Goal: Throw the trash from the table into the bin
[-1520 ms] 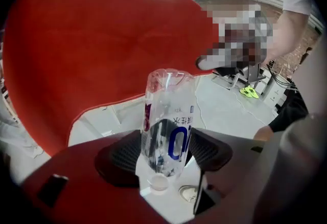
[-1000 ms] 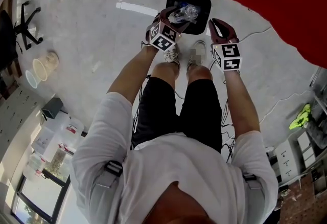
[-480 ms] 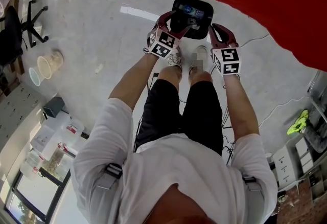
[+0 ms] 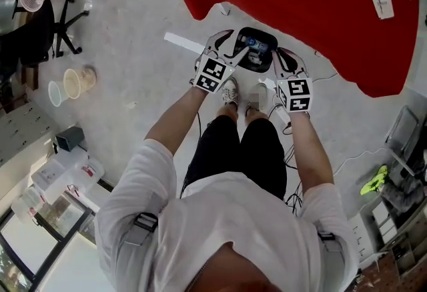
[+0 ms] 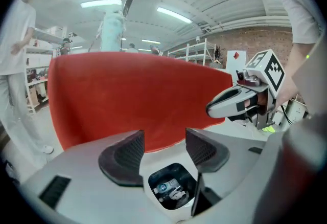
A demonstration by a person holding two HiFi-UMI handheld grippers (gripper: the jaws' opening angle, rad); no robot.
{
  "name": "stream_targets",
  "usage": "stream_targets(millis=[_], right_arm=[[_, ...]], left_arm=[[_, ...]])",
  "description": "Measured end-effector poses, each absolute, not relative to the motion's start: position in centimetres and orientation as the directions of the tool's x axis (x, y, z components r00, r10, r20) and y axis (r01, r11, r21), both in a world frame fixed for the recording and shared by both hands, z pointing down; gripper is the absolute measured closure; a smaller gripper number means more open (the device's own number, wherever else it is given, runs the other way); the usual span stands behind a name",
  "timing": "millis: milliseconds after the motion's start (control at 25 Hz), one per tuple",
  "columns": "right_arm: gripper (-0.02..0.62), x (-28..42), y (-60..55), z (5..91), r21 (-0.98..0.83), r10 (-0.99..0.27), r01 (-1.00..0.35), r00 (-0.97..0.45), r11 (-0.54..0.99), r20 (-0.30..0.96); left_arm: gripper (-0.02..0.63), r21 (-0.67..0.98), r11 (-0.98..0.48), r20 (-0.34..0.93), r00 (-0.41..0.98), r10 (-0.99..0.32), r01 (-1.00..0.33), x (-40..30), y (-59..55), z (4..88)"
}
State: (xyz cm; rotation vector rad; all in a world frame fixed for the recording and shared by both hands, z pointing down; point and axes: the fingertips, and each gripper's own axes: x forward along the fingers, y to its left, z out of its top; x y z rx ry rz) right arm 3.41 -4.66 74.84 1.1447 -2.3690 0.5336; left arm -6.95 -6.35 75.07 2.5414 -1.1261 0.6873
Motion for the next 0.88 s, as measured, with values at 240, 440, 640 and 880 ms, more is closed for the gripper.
stream_targets(millis=[240, 440, 640, 880], right_arm=[[0.56, 4.3, -5.6, 66.9, -0.12, -0.672, -0.812, -0.547, 0.572, 0.5], [0.56, 4.7, -5.6, 60.7, -0.103, -0.706, -0.817, -0.547, 0.568, 0.449], [0.56, 4.9, -5.0, 55.7, -0.092, -0.73, -0.821, -0.547, 0.563, 0.409], [0.56, 5.8, -5.2, 49.9, -0.071, -0.766, -0.829, -0.542, 0.554, 0.345]], left_arm=[[0.404, 0.057, -0.602, 0.462, 0.555, -0.692, -0.797, -8.5, -6.7, 66.7], [0.49, 0.04, -0.569, 0.408, 0.533, -0.741, -0.821, -9.5, -6.5, 60.3], [0.546, 0.026, -0.548, 0.356, 0.52, -0.776, -0.836, -10.1, -5.9, 54.8], [0.575, 0.023, -0.542, 0.288, 0.525, -0.801, -0.84, -9.9, -5.8, 49.3]])
